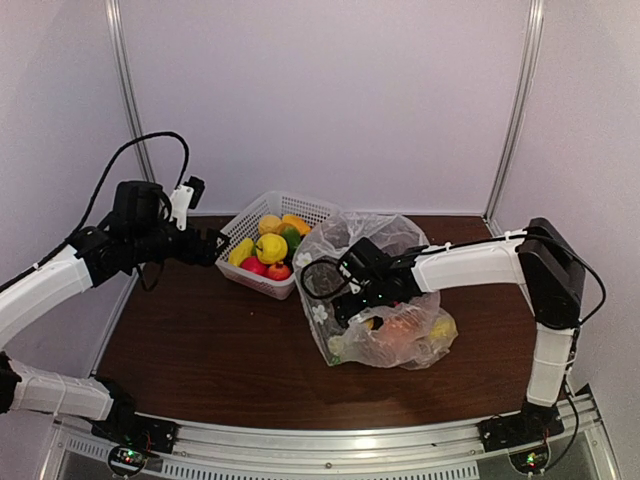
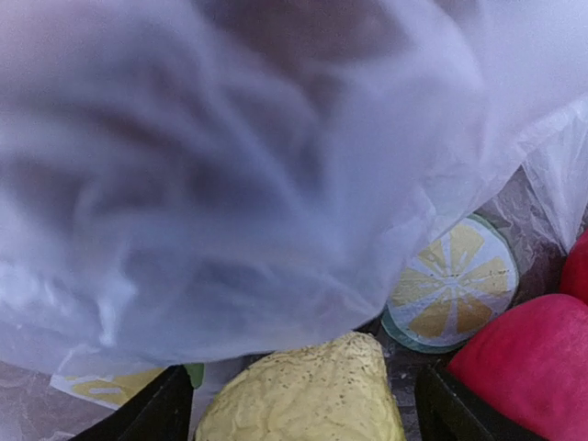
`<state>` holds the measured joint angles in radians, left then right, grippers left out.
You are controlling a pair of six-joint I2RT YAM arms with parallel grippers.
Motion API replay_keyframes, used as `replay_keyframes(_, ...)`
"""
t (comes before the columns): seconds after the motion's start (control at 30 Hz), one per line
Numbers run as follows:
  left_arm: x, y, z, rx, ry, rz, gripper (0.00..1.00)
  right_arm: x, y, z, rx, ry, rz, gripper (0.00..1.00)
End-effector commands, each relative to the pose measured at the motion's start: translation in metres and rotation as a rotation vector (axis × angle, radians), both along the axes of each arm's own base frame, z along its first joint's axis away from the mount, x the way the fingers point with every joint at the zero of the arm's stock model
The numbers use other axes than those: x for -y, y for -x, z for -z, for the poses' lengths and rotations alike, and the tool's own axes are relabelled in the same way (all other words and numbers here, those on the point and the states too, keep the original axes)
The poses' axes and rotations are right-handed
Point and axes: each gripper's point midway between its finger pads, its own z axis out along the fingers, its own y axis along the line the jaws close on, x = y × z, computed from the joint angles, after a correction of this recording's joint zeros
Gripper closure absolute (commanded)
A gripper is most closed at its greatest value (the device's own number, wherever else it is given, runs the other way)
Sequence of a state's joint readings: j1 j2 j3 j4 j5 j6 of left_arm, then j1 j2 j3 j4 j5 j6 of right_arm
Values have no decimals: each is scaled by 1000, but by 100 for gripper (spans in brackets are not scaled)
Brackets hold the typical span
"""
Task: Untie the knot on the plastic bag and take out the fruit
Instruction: Pick up the fake fruit from the takeout bag, then pass from the right arm to the left
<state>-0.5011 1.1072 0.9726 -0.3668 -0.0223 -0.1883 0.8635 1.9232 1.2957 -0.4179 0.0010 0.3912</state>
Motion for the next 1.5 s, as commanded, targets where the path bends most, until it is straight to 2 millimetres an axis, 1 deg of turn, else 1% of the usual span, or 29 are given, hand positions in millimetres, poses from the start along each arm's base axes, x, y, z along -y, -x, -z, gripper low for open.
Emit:
replay_keyframes(0.0, 4, -3, 2, 12, 3, 17, 2, 2, -2, 7, 5, 10, 10, 14)
replay_keyframes(0.13, 4, -3, 2, 10, 3, 19, 2, 2, 0, 12, -5, 11, 11, 15)
replay_keyframes(0.27, 4, -3, 3, 10, 3, 16, 2, 2, 2, 13, -7, 0, 12, 25)
replay_keyframes(0.4, 4, -3, 4, 6, 2, 16, 2, 3, 2, 0, 13, -23, 11, 32)
replay_keyframes(0.47, 4, -4, 4, 6, 4, 17, 2, 0, 7, -7, 13, -58, -13, 32)
replay_keyframes(0.6, 4, -4, 5, 2, 1, 18, 2, 2, 14, -23, 32, -93, -33, 33)
replay_keyframes(0.67, 4, -3, 5, 3, 1, 17, 2, 2, 20, -37, 49, -120, -54, 33)
replay_keyframes(0.83, 4, -3, 4, 6, 5, 18, 3, -11, 41, -80, 117, -262, -171, 33)
replay_keyframes(0.93, 4, -2, 2, 14, 11, 21, 3, -15, 54, -97, 142, -329, -218, 33)
replay_keyframes(0.97, 6, 0, 1, 15, 18, 35, 3, -16, 59, -106, 153, -363, -234, 33)
replay_keyframes(1.0, 9, 2, 0, 17, 28, 50, 3, -15, 64, -109, 154, -380, -245, 33)
replay_keyframes(1.07, 10, 4, -2, 25, 36, 61, 3, -15, 71, -121, 170, -419, -263, 33)
replay_keyframes(1.2, 12, 6, -6, 33, 48, 79, 3, -13, 87, -152, 220, -486, -297, 33)
replay_keyframes(1.37, 22, 13, -11, 47, 70, 144, 4, -7, 98, -199, 307, -592, -310, 32)
replay_keyframes(1.47, 37, 23, -19, 75, 90, 228, 4, 0, 99, -230, 376, -651, -301, 32)
